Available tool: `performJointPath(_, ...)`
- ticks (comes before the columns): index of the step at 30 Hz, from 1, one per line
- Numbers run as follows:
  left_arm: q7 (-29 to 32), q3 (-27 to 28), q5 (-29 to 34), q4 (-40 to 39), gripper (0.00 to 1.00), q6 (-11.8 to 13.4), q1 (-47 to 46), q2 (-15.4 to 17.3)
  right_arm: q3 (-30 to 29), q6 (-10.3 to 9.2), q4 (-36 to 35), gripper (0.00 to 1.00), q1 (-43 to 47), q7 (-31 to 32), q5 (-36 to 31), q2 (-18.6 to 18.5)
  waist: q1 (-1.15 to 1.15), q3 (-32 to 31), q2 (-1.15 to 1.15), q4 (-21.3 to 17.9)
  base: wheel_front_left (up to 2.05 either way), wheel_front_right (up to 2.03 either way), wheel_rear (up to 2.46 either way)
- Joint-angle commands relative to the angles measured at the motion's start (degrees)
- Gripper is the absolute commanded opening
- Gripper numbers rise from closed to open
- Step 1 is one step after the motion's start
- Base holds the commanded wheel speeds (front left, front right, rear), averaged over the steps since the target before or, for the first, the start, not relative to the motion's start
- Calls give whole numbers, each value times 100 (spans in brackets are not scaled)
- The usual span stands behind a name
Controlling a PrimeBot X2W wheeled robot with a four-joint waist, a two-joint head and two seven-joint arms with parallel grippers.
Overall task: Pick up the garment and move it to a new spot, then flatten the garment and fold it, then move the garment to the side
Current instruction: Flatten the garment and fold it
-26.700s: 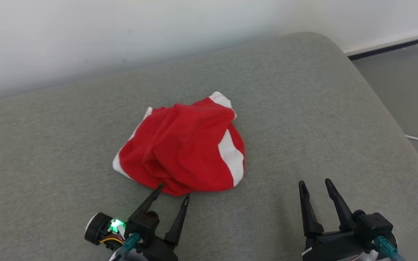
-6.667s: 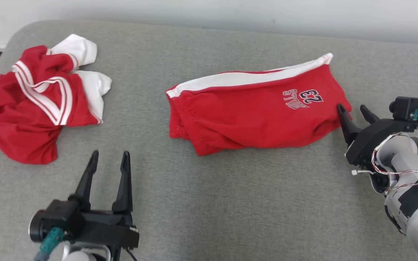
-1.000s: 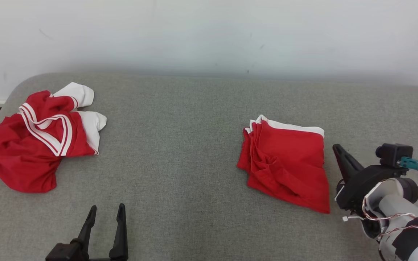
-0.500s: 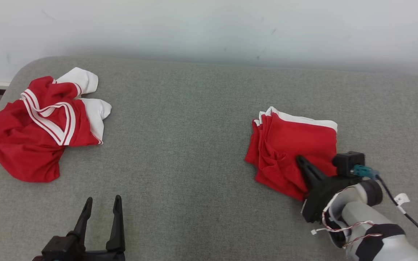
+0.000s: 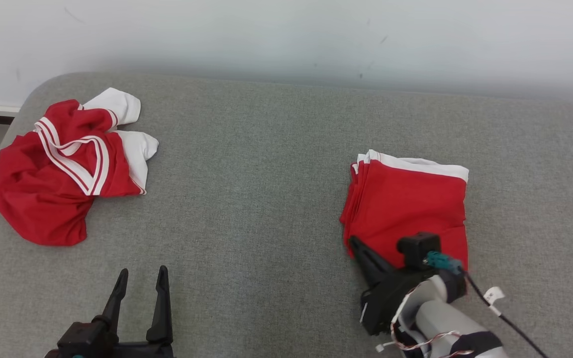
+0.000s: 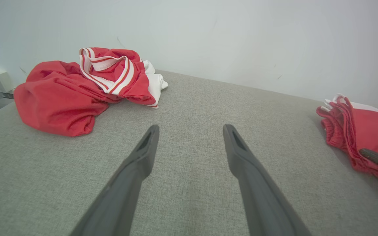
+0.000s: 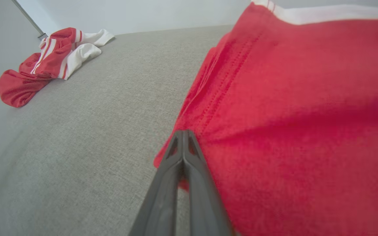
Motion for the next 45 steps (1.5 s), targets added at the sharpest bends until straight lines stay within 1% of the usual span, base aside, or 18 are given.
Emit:
performJointPath(1, -19, 6, -34, 2, 100, 26, -47, -2, -7, -9, -52, 0, 118, -7, -75, 71, 0, -6, 0, -4, 0, 0, 0)
performJointPath(6, -19, 4, -27, 12, 100, 38, -16, -2, -212, -9, -332, 0, 262, -8, -241, 136, 0, -59, 0, -37, 0, 0, 0)
performJointPath(12, -19, 69, 13, 19, 100, 37, 81, -3, -723, -9, -986, 0, 520, -8, -486, -7, 0, -180, 0, -147, 0, 0, 0)
performJointPath(19, -19, 87, 62, 30, 100, 33, 206, -1, -1515, -9, -1884, 0, 1027, -8, -1002, -257, 0, -389, 0, -339, 0, 0, 0)
performJointPath(20, -19, 87, 62, 30, 100, 33, 206, -1, -1515, -9, -1884, 0, 1027, -8, -1002, -257, 0, -389, 0, -339, 0, 0, 0)
performJointPath(24, -19, 125, 102, 14, 100, 41, 284, -2, -2216, -9, -2275, 0, 1445, -8, -1024, -244, 0, -528, 0, -460, 0, 0, 0)
performJointPath(26, -19, 165, 121, 13, 100, 47, 349, -1, -2532, -9, -2465, 0, 1644, -8, -1139, -269, 0, -600, 0, -526, 0, 0, 0)
performJointPath(31, -19, 239, 160, -38, 100, 76, 473, -1, -3180, -9, -2953, 0, 2226, -8, -1472, -207, 0, -720, 0, -703, 0, 0, 0)
performJointPath(33, -19, 221, 307, -69, 100, 87, 563, -3, -3481, -9, -3196, 0, 2567, -8, -1770, -152, 0, -755, 0, -805, 0, 0, 0)
performJointPath(36, -19, 199, 486, -80, 100, 91, 603, -1, -3639, -10, -3481, 0, 2864, -8, -2179, -107, 0, -778, 0, -913, 0, 0, 0)
performJointPath(42, -19, 183, 543, -126, 100, 118, 667, -2, -4044, -9, -3774, 0, 3406, -8, -2388, 226, 0, -802, 0, -1032, 0, 0, 0)
performJointPath(43, -19, 194, 551, -136, 100, 121, 665, -1, -4047, -9, -3781, 11, 3453, -8, -2423, 254, 0, -803, 0, -1047, 0, 0, 0)
performJointPath(44, -19, 201, 556, -142, 100, 120, 667, -1, -4059, -9, -3807, 28, 3492, -8, -2459, 282, 0, -803, 0, -1059, 0, 0, 0)
performJointPath(45, -19, 204, 563, -148, 100, 120, 672, -2, -4075, -9, -3797, 72, 3547, -8, -2500, 303, 0, -803, 0, -1066, 0, 0, 0)
